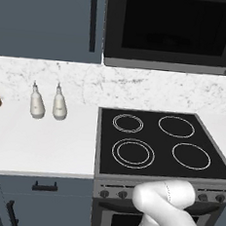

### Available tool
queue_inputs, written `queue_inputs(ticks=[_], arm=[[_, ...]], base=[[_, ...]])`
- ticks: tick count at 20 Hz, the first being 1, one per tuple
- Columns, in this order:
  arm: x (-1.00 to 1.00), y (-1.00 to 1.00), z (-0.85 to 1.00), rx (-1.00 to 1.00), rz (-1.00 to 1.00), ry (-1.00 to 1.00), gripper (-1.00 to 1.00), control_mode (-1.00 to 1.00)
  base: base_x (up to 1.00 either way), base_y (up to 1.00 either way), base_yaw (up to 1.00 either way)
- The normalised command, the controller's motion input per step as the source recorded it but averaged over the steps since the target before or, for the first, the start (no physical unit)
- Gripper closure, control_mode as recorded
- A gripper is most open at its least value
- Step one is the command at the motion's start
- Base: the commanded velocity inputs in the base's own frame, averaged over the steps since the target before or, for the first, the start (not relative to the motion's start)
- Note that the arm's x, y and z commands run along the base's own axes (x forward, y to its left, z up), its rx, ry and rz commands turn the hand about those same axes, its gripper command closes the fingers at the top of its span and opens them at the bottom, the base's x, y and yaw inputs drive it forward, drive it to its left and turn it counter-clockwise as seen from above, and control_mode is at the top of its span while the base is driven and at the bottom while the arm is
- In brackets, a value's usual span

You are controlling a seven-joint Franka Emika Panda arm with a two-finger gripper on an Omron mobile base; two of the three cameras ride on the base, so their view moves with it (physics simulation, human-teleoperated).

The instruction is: Pick the onion from the sink and place it in the bowl. Then pick the bowl and place it in the microwave. Then close the microwave door and press the start button.

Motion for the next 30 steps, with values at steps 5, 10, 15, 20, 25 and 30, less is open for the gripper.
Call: queue_inputs(ticks=[5,10,15,20,25,30], arm=[[0.38,-0.24,0.0,0.86,-0.14,-0.18,-1.0,-1.0],[0.39,0.35,-0.18,0.48,0.07,-0.35,-1.0,-1.0],[0.55,0.59,-0.12,0.31,0.12,-0.46,-1.0,-1.0],[0.57,0.03,-0.01,0.44,0.02,-0.14,-1.0,-1.0],[0.27,-0.09,0.03,0.53,0.03,0.13,-1.0,-1.0],[0.02,-0.32,0.01,0.53,0.11,0.16,-1.0,-1.0]], base=[[0.0,0.0,0.0],[0.0,0.0,0.0],[0.0,0.0,0.0],[0.0,0.0,0.0],[0.0,0.0,0.0],[0.0,0.0,0.0]])
